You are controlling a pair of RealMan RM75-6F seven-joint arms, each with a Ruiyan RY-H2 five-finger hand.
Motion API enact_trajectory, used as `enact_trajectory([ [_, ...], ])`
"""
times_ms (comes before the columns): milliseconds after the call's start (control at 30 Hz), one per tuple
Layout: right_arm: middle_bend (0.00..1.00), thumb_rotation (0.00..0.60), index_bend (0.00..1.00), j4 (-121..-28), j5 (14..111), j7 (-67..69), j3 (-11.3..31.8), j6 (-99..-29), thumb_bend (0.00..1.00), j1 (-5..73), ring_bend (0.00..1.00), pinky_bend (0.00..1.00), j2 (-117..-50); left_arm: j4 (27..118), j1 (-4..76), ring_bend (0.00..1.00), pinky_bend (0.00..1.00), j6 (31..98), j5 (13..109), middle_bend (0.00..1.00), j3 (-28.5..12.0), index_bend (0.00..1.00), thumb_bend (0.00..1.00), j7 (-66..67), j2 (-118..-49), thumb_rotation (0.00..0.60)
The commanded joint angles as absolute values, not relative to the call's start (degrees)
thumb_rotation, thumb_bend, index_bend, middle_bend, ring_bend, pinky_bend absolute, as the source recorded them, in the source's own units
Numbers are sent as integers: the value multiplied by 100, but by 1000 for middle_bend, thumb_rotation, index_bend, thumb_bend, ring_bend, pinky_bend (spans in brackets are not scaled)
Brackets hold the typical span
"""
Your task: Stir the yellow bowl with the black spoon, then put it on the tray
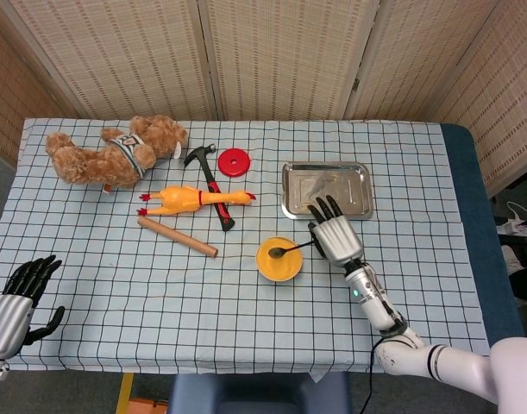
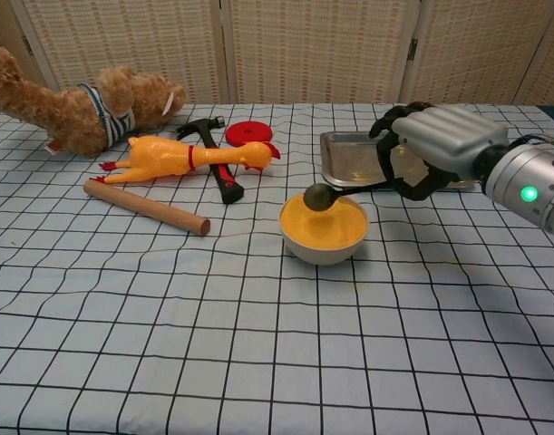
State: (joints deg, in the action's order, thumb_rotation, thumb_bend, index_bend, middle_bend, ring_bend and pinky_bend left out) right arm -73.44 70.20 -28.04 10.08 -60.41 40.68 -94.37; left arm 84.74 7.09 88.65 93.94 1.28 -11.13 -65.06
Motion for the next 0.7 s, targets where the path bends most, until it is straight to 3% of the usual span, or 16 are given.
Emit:
enact_trajectory([
  [33,151,600,860,-7222,6917,-2772,1146,-6121,551,4071,0,50,-9451,8621,844,0,73,8673,9310,0,16,0,423,-1039,-6455,600],
  [233,154,600,859,-6017,6698,-2888,1390,-6099,551,4248,0,50,-9848,8661,879,0,73,8556,9268,0,23,0,424,-1009,-6429,600],
  [567,162,600,843,-3089,5981,-2606,2065,-4965,552,5235,0,50,-11232,8602,937,0,73,8434,9226,0,13,0,424,-997,-6479,600],
  [700,162,600,791,-2276,5917,-2384,2159,-4614,551,5503,0,50,-11635,8585,927,0,73,8454,9221,0,13,0,424,-1026,-6473,600],
])
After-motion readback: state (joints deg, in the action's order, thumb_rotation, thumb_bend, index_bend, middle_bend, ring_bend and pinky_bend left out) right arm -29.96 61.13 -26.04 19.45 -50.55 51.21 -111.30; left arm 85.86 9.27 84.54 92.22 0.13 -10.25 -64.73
